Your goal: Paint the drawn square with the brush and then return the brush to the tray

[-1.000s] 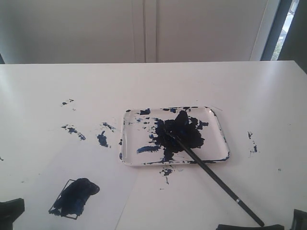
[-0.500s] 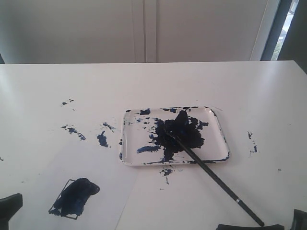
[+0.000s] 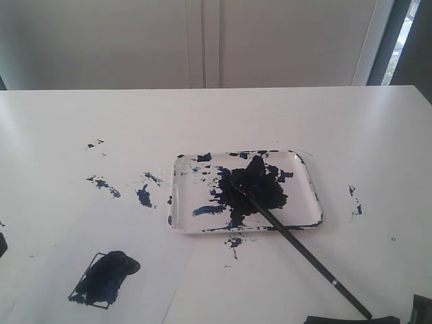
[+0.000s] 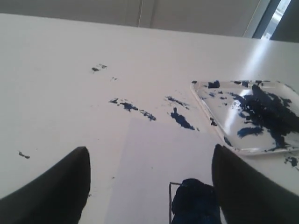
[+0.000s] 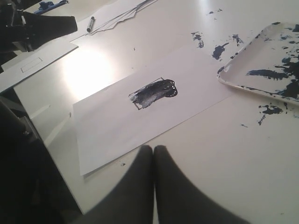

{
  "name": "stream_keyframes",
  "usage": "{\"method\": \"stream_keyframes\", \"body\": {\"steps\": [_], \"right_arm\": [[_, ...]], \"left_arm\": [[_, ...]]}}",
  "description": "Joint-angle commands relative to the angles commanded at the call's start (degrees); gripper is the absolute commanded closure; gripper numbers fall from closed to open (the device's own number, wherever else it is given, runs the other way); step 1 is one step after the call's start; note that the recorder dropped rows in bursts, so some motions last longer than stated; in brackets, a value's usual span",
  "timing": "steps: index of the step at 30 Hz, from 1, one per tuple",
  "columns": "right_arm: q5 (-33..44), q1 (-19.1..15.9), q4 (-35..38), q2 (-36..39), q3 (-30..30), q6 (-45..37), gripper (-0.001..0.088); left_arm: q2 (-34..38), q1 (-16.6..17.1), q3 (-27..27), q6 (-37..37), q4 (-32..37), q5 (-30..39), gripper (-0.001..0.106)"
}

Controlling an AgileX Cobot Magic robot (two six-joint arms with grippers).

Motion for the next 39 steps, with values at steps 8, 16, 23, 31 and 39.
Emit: {"method": "stream_keyframes", "body": {"steps": [8, 16, 23, 31, 39], "right_arm": [[0.00, 0.00, 0.00, 0.00, 0.00, 0.00, 0.0868], [0.00, 0.00, 0.00, 0.00, 0.00, 0.00, 0.0868], [-0.12, 0.00, 0.00, 0.00, 0.00, -0.02, 0.0868], [-0.12, 0.00, 0.00, 0.00, 0.00, -0.02, 0.0868], [-0.12, 0.00, 0.00, 0.00, 0.00, -0.02, 0.0868]], "left_arm": [[-4.88, 0.00, 0.00, 0.00, 0.00, 0.00, 0.030], [-5.01, 0.00, 0.00, 0.00, 0.00, -0.13, 0.030], [-5.01, 0.00, 0.00, 0.00, 0.00, -0.02, 0.030], [-5.01, 0.00, 0.00, 4.08, -0.12, 2.95, 0.030], [-5.01, 0.00, 0.00, 28.65, -21.94, 8.04, 0.030]]}}
